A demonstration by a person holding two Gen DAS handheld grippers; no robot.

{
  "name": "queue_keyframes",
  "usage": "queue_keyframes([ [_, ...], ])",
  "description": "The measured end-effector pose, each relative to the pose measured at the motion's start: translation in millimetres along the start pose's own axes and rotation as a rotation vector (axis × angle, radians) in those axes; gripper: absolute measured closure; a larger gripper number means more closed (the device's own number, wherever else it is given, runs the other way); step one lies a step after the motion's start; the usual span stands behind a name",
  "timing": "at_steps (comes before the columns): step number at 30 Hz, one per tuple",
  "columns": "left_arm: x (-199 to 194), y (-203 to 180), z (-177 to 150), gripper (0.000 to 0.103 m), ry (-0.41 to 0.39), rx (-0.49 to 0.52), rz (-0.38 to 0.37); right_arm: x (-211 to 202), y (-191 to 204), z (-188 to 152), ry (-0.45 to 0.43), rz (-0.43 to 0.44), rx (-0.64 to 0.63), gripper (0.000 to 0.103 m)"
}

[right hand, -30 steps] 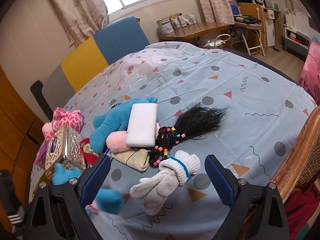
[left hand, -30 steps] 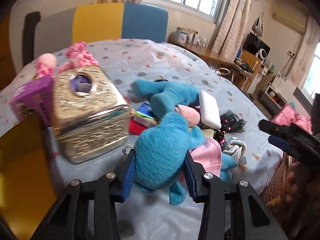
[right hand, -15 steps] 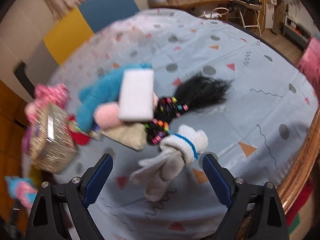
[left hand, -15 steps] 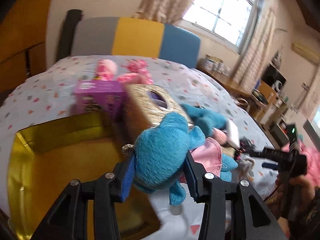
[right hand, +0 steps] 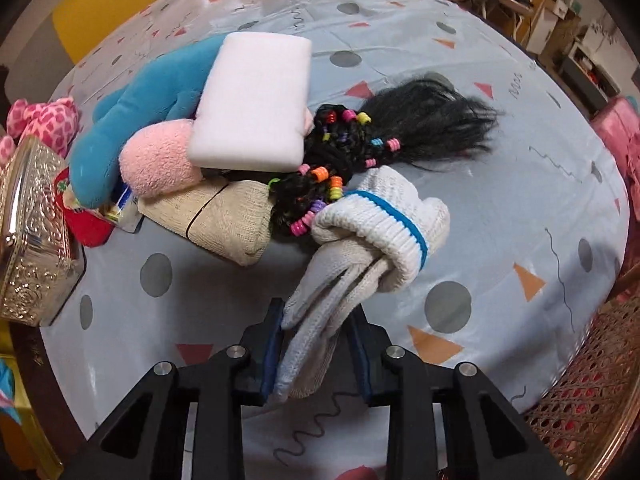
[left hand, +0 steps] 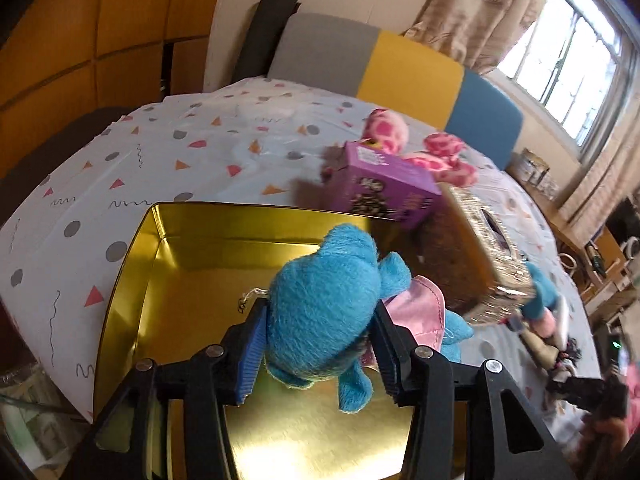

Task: Organize soft objects
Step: 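Carry the doll into the gold tin tray with the left tool while the right tool grasps the grey-white socks, then lift the socks with the right tool, lower into the gold tray, open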

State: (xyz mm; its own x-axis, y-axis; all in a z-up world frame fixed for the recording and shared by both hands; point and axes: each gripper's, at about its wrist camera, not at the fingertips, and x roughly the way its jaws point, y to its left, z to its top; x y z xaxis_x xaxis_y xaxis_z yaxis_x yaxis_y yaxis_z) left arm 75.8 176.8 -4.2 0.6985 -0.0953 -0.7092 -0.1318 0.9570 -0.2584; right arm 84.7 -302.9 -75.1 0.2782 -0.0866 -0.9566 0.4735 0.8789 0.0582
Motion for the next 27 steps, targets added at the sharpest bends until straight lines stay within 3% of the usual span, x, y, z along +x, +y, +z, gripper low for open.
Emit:
queue_keyframes([
  [7, 45.3, -7.1, 16.8, 0.046, 0.031, 0.009, 0.046, -0.5, 4.6, -8.3, -0.021, 0.004, -0.011, 0.074],
  [10, 57.7, -13.2, 24.6, 0.036, 0.025, 0.022, 0.062, -7.0, 4.4, -9.2, -0.027, 0.009, -0.009, 0.074],
  [12, 59.5, -15.9, 27.5, 0.015, 0.020, 0.022, 0.051, -7.7, 2.6, -9.7, -0.029, 0.013, -0.003, 0.074],
  [17, 43.8, -20.5, 26.6, 0.000, -0.056, 0.043, 0.078, -7.8, -8.2, -10.1, -0.039, 0.040, 0.033, 0.073],
  [20, 29.0, -21.6, 20.6, 0.000, -0.101, 0.050, 0.102, -11.9, -18.7, -10.5, -0.046, 0.104, 0.105, 0.066],
  [23, 8.6, -22.4, 10.9, 0.000, -0.171, 0.047, 0.116, -24.4, -35.1, -11.0, -0.097, 0.189, 0.197, 0.051],
  [24, 3.5, -22.9, 8.0, 0.000, -0.189, 0.045, 0.112, -27.2, -39.2, -10.9, -0.109, 0.207, 0.218, 0.037],
  [25, -3.5, -24.0, 3.5, 0.000, -0.210, 0.044, 0.104, -29.9, -43.1, -10.7, -0.119, 0.219, 0.238, 0.029],
  [27, -12.1, -28.7, -4.5, 0.000, -0.228, 0.060, 0.095, -33.7, -49.2, -9.7, -0.132, 0.221, 0.269, 0.029],
])
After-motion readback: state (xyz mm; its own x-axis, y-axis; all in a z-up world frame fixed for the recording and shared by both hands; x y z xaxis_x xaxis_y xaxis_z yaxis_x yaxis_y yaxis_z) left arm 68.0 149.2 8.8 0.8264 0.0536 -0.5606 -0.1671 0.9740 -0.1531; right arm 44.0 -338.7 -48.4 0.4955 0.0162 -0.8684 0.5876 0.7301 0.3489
